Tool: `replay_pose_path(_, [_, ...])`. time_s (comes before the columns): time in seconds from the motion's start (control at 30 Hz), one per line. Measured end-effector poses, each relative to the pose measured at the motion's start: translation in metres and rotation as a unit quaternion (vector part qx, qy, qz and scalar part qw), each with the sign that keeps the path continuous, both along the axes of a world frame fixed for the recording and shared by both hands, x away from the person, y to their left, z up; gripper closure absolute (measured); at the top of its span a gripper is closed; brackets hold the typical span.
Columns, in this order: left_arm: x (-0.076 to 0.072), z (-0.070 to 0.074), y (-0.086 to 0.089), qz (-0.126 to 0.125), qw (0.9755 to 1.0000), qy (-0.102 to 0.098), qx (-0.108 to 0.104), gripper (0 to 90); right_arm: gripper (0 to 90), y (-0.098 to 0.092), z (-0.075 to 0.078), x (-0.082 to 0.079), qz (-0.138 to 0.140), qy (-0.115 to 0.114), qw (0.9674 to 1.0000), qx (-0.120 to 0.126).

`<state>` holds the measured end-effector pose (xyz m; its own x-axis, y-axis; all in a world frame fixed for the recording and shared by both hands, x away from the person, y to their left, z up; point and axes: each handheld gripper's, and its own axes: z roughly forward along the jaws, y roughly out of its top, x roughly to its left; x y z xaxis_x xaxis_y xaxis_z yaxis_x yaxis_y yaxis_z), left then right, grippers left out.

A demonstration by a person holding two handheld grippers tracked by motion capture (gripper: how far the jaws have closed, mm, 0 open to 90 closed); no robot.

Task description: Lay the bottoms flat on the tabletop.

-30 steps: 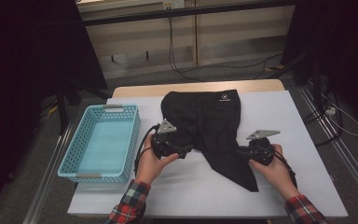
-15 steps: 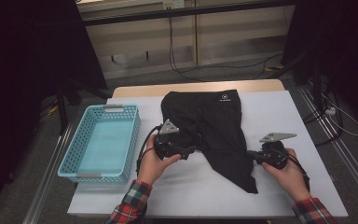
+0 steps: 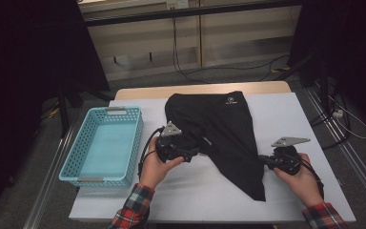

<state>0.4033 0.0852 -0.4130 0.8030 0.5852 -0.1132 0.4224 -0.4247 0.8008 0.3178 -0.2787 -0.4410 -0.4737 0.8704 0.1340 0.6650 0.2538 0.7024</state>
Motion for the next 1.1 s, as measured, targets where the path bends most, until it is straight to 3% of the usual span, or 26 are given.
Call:
replay_pose_path(0.1, [0.0, 0.001, 0.001, 0.0, 1.0, 0.001, 0.001, 13.1, 89.7, -0.003, 0.0, 0.0, -0.004, 0.001, 1.0, 0.001])
replay_pose_path(0.37, [0.002, 0.0, 0.002, 0.002, 1.0, 0.0, 0.0, 13.1, 65.2, 0.009, 0.006, 0.001, 0.003, -0.036, 0.9993, 0.012])
replay_pose_path(0.57, [0.001, 0.001, 0.002, 0.001, 1.0, -0.003, 0.002, 13.1, 61.6, 0.037, 0.003, 0.009, 0.045, -0.034, 0.9982, 0.02])
replay_pose_path(0.8, [0.001, -0.001, 0.003, 0.001, 1.0, -0.001, 0.004, 13.1, 58.8, 0.059, -0.007, 0.021, 0.069, -0.027, 0.9972, -0.01])
replay_pose_path(0.97, [0.001, -0.002, 0.003, 0.005, 1.0, 0.001, 0.002, 13.1, 67.7, 0.061, -0.012, 0.023, 0.087, -0.015, 0.996, -0.009])
replay_pose_path(1.1, [0.002, -0.002, 0.003, 0.004, 1.0, 0.002, 0.003, 13.1, 85.6, 0.063, -0.012, 0.021, 0.095, -0.009, 0.9954, -0.002])
